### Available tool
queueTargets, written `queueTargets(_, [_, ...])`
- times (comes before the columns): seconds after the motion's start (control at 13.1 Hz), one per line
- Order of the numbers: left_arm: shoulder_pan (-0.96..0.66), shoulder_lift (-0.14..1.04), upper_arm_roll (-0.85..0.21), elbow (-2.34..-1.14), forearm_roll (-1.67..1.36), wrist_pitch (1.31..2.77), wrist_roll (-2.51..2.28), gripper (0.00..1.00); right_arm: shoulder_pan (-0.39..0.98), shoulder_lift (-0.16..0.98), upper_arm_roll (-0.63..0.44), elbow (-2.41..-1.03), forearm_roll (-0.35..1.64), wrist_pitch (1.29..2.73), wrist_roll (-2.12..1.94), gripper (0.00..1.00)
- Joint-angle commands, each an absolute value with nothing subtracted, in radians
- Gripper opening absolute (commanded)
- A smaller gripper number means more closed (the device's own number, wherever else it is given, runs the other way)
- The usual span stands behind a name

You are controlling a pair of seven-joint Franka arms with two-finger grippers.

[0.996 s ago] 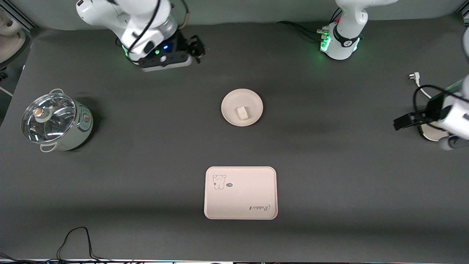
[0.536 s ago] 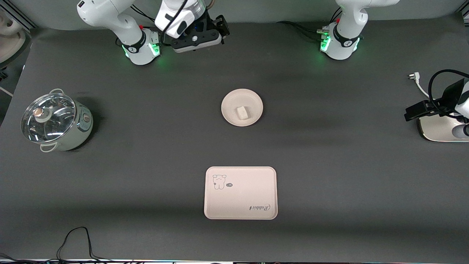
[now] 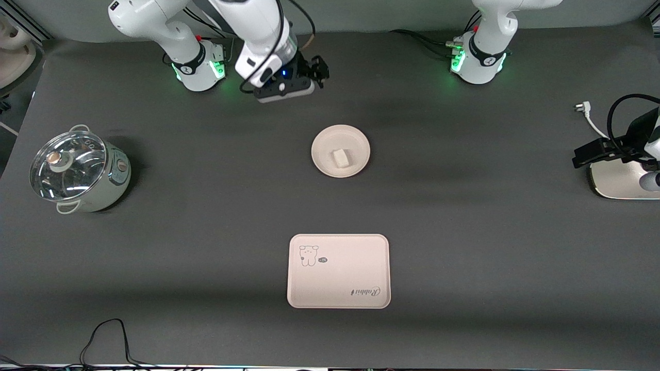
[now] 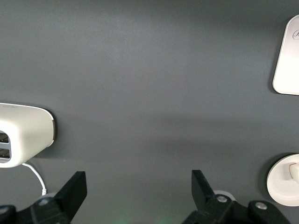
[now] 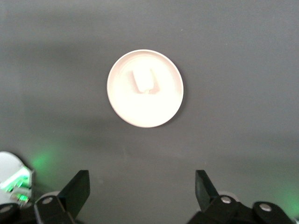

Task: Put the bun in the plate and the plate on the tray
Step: 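Move the right gripper toward the rim of the white plate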

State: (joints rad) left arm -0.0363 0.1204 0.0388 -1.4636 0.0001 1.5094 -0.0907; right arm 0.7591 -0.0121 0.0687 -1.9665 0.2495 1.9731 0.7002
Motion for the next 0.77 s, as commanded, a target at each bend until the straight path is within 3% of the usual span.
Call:
queueTargets(0.0, [-0.052,0.084,0.052,-1.514,0.001,1.548,-0.072,1.0,0.792,-0.049,0.063,-2.136,0.273,2.139,0.718,1.0])
queueTargets(0.23, [-0.052,0.086,0.052,-1.514,0.011,1.563,-0.071,1.0,0.813,-0.008,0.063,-2.256,0.273,2.326,0.718,1.0])
queueTargets(0.69, [-0.06,0.087,0.051,-1.503,0.014,1.559,-0.072,1.0,0.838,0.184,0.061,-2.341,0.294,2.652,0.727,1.0])
